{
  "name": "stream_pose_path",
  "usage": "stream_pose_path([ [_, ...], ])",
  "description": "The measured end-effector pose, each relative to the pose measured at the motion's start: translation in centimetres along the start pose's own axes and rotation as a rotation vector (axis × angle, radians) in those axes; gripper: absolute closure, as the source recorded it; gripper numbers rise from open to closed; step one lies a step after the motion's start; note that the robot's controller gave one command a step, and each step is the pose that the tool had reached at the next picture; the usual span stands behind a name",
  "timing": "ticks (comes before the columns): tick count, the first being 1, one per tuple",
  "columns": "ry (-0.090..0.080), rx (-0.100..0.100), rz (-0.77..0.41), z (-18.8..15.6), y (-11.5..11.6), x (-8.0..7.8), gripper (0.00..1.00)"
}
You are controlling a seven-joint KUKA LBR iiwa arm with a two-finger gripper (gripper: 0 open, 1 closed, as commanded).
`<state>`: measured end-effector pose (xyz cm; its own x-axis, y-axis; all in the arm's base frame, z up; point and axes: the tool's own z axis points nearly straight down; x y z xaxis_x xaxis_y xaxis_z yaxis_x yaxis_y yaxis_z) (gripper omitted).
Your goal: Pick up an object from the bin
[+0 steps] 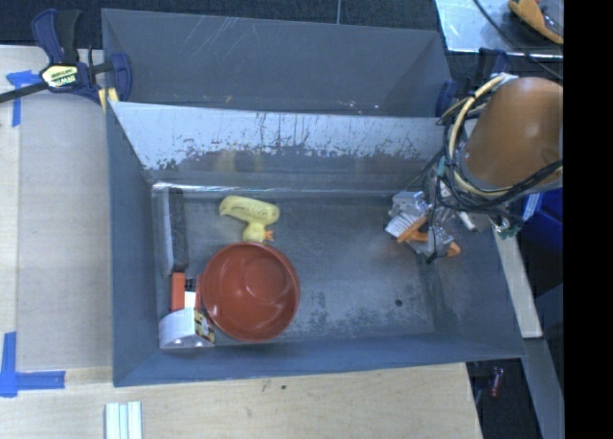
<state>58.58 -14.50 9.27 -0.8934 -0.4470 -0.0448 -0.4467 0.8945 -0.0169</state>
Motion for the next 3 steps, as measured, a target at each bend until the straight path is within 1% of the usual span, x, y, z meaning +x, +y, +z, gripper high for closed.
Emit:
stream_pose_path([
  [1,-0.002,-0.002,0.004,-2.4,0.0,-0.1,1.00],
  [2,0.003,-0.005,0.006,-5.8,0.0,-0.1,1.00],
  [3,-0.003,0.000,0.009,-9.0,-0.1,-0.4,1.00],
])
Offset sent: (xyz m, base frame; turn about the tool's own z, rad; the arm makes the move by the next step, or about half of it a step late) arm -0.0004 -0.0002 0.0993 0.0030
